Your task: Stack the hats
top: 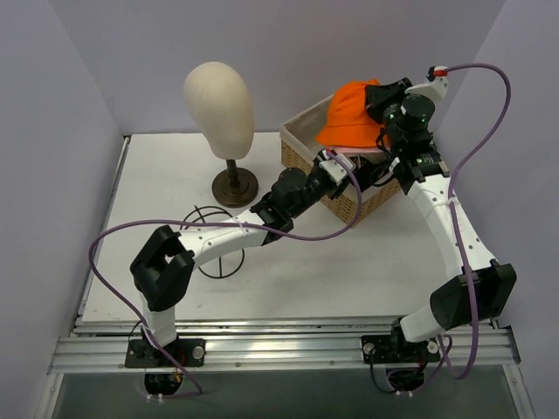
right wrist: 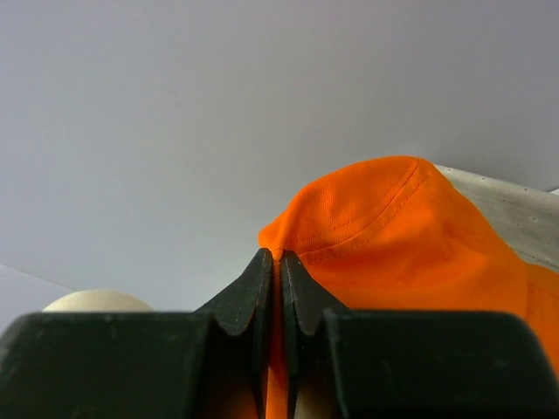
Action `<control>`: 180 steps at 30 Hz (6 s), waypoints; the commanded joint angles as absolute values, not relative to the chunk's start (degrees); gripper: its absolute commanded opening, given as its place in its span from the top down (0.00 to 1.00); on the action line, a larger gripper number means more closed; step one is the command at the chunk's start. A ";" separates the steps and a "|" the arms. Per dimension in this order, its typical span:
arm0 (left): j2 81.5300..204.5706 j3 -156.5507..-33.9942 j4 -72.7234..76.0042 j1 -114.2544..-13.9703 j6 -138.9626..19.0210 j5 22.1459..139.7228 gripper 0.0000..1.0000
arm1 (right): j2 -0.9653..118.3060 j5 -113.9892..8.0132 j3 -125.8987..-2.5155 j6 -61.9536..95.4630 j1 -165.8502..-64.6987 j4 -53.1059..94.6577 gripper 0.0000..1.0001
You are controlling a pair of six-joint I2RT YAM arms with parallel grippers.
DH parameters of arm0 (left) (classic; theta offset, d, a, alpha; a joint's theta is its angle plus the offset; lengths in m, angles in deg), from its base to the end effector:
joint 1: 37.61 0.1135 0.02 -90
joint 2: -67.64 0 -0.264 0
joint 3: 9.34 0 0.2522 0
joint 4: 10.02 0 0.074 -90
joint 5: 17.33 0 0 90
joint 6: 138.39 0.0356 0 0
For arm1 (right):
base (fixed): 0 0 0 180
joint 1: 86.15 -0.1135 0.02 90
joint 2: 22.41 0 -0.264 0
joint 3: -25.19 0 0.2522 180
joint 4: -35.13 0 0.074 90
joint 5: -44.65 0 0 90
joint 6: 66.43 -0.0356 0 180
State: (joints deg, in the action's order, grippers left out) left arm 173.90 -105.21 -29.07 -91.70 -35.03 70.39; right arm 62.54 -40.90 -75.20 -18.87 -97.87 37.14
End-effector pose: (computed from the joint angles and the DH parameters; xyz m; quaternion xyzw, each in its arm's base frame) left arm 0.2653 -0.3639 0.3380 0.3492 0.5503 -0.2517 0.7154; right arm 0.3377 0.0672 0.4765 0.1868 0.5618 0.3463 0.7277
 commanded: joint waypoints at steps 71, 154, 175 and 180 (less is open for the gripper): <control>174.08 -95.61 -54.88 -91.23 -28.35 79.18 0.48 | 53.09 -50.45 -61.35 -23.89 -91.51 60.39 1.00; 147.47 -77.78 -58.84 -98.43 -15.08 62.57 0.98 | 71.73 -78.02 -77.17 -13.07 -84.22 46.32 0.43; 119.42 -71.27 -40.30 -98.61 -20.27 60.55 0.98 | 39.03 -98.79 -48.43 -10.99 -97.89 59.79 0.38; 115.81 -69.60 -38.88 -98.52 -21.50 59.93 0.98 | 33.94 -95.20 -46.32 -4.83 -106.26 55.22 0.38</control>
